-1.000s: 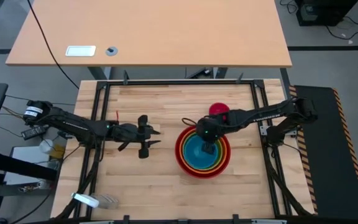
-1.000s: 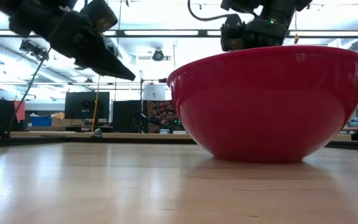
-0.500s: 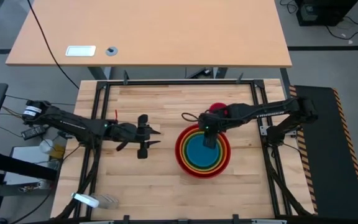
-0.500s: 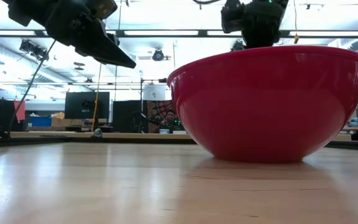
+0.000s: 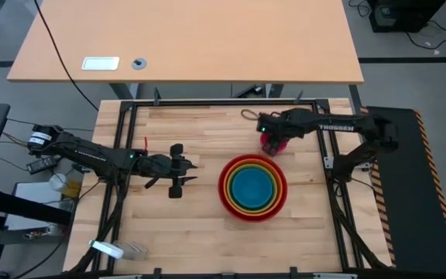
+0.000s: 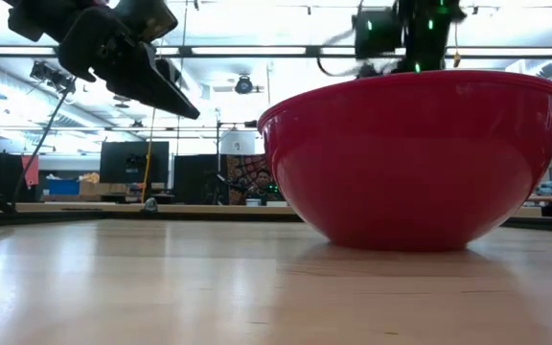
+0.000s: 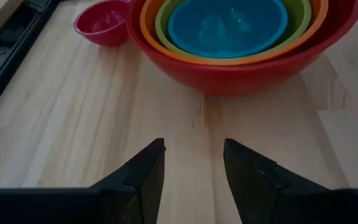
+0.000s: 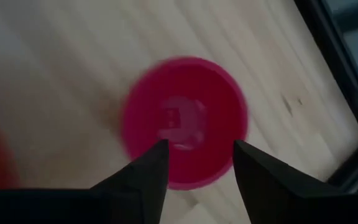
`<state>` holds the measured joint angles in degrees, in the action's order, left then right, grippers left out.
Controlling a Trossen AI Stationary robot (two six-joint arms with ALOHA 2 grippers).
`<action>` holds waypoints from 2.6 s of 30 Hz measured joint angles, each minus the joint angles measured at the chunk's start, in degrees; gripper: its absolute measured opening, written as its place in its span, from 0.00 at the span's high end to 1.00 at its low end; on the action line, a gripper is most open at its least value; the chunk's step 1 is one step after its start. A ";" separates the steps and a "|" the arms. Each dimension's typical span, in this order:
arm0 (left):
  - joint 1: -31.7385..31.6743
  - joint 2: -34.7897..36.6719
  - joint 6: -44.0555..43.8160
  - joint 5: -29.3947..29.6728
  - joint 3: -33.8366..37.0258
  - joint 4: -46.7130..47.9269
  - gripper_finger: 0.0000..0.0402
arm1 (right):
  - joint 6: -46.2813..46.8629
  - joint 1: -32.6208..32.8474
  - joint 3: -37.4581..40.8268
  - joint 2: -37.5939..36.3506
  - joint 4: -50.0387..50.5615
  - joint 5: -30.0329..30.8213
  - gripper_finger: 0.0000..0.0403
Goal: Nest bowls inside each other
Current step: Stack the pink bowl on top of the blue bowl
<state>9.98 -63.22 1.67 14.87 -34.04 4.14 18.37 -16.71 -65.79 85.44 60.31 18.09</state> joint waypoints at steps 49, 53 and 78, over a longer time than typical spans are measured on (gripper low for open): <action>1.53 2.63 -2.80 -0.15 0.07 -4.34 0.59 | -6.08 -11.06 6.70 -18.02 -22.00 -13.70 0.92; 1.53 2.67 -2.58 -0.15 0.07 -4.94 0.59 | -6.04 -1.67 6.74 -19.26 -26.16 -18.23 0.91; 4.13 2.83 -2.38 -0.90 0.04 -5.54 0.59 | 4.68 23.78 6.81 6.55 -27.89 -9.07 0.70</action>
<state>14.11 -60.39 -0.71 13.98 -34.00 -1.40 23.04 7.07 -58.98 91.99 32.42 9.02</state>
